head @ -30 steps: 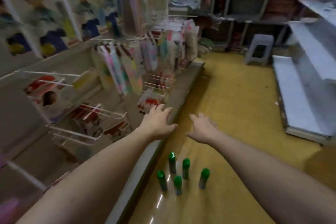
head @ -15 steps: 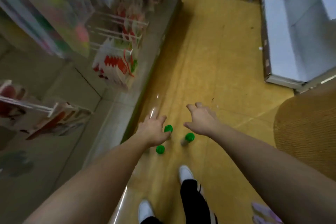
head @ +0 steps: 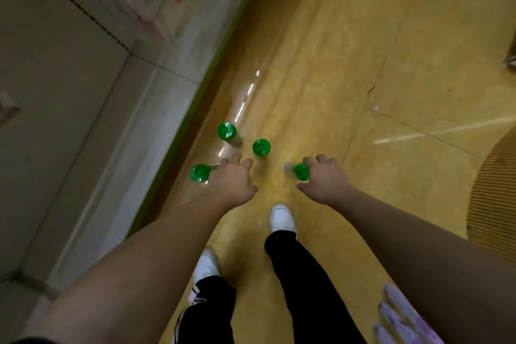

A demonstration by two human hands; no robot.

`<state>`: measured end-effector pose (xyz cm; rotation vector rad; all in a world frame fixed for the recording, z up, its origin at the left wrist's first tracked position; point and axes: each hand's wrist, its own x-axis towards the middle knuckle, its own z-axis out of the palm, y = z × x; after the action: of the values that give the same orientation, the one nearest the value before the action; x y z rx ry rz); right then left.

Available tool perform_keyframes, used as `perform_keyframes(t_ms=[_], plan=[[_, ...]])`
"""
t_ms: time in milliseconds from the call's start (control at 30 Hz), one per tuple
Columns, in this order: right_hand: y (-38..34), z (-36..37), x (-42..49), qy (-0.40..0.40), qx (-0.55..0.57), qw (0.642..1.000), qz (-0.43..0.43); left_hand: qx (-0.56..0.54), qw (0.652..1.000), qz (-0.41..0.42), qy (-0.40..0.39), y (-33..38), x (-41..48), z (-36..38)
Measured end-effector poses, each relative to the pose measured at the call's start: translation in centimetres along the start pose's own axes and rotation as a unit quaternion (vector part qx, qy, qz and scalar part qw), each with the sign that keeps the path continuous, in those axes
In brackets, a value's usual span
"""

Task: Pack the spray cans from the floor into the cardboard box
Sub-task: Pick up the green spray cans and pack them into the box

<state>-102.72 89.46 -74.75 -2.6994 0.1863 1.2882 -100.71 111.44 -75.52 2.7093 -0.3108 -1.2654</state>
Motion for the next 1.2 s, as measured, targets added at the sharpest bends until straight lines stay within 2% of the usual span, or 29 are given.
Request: perform_keyframes(t_ms=[400, 600, 867, 1033, 1200], plan=[[2.6, 10.1, 11.9, -0.004, -0.001, 0.999, -0.041, -0.037, 0.997, -0.063, -0.011, -3.0, 9.2, 14.2], [3.6, 11.7, 13.0, 0.074, 0.012, 0.995, -0.073, -0.093, 0.993, -0.032, 0.058, -4.8, 9.8, 14.7], [1.3, 6.6, 5.9, 0.101, 0.065, 0.991, -0.057, -0.065, 0.994, 0.012, 0.088, -3.7, 3.4, 7.1], [-1.2, -1.6, -2.5, 0.113, 0.076, 0.989, -0.059, -0.055, 0.991, 0.042, 0.114, -1.6, -3.7, -2.0], [-3.9, -11.8, -14.1, 0.118, 0.101, 0.986, -0.053, 0.011, 0.985, 0.092, 0.144, 1.3, -12.2, -13.1]])
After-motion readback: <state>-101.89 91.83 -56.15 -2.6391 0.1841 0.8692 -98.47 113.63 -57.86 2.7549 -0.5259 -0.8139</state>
